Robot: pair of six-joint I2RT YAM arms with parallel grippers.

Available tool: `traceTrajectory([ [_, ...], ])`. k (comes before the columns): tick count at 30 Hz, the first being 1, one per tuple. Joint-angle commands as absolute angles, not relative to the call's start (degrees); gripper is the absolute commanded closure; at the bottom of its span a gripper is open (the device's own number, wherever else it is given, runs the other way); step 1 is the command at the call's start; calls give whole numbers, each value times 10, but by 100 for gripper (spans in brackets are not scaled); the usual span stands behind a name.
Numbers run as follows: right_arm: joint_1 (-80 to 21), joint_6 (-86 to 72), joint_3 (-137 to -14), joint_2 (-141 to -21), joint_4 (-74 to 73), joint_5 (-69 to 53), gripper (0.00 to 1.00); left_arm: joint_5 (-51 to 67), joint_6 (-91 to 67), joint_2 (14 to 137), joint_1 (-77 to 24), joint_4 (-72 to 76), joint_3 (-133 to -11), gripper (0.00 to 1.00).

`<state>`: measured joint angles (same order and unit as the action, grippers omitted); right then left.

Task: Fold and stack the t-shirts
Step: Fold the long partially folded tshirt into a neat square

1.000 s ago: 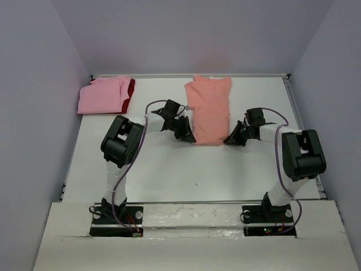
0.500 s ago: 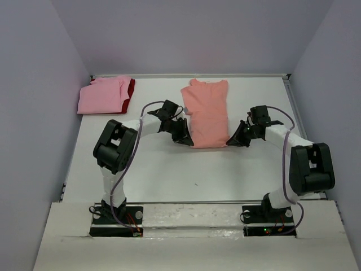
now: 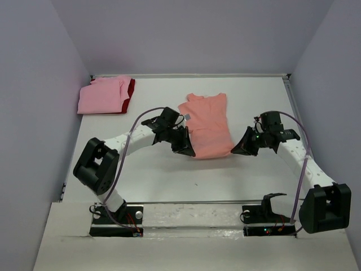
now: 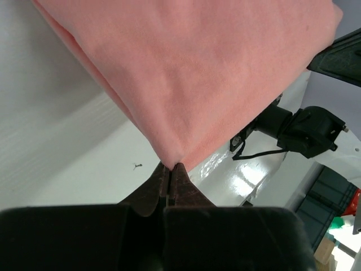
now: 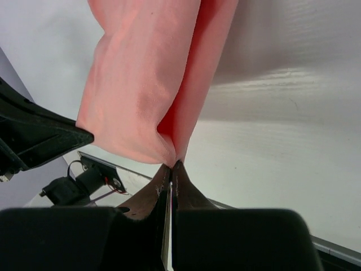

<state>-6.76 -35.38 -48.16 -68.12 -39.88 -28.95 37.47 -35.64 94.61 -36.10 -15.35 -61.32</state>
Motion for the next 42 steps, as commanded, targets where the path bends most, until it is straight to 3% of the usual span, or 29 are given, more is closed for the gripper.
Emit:
traceTrajectory([
  [1, -64, -346, -505, -664, -436, -296, 100, 363, -388, 896, -364, -176, -607, 100],
  [27, -64, -306, -692, -743, -443, -300, 100, 309, -376, 947, -363, -289, -842, 100],
  [42, -64, -293, -777, -835, -418, -295, 100, 303, -360, 1000, -335, -297, -896, 100],
])
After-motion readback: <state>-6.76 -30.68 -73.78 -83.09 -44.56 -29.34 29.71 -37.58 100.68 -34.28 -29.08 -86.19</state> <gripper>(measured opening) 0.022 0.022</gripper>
